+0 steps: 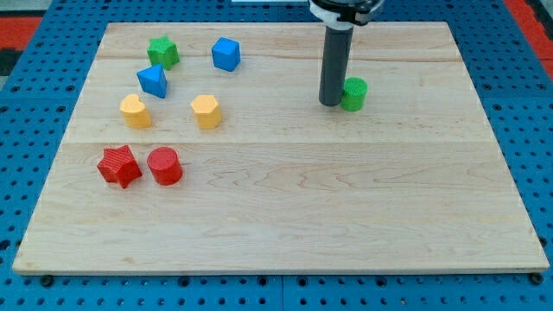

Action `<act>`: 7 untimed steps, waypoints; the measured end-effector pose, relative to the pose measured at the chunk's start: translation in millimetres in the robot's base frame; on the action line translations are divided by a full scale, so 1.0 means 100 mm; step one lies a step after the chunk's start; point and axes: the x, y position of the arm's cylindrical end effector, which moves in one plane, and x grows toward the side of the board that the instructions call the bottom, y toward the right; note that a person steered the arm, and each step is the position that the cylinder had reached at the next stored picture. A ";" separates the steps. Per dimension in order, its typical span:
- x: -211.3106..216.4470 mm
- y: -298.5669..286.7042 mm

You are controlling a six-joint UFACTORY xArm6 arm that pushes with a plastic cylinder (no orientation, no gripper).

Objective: Move yellow hexagon towards the right side of the yellow heart

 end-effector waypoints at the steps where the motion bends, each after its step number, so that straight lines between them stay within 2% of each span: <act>1: 0.02 -0.09; 2: -0.27 -0.38; 3: -0.39 -0.43; 7: -0.41 -0.43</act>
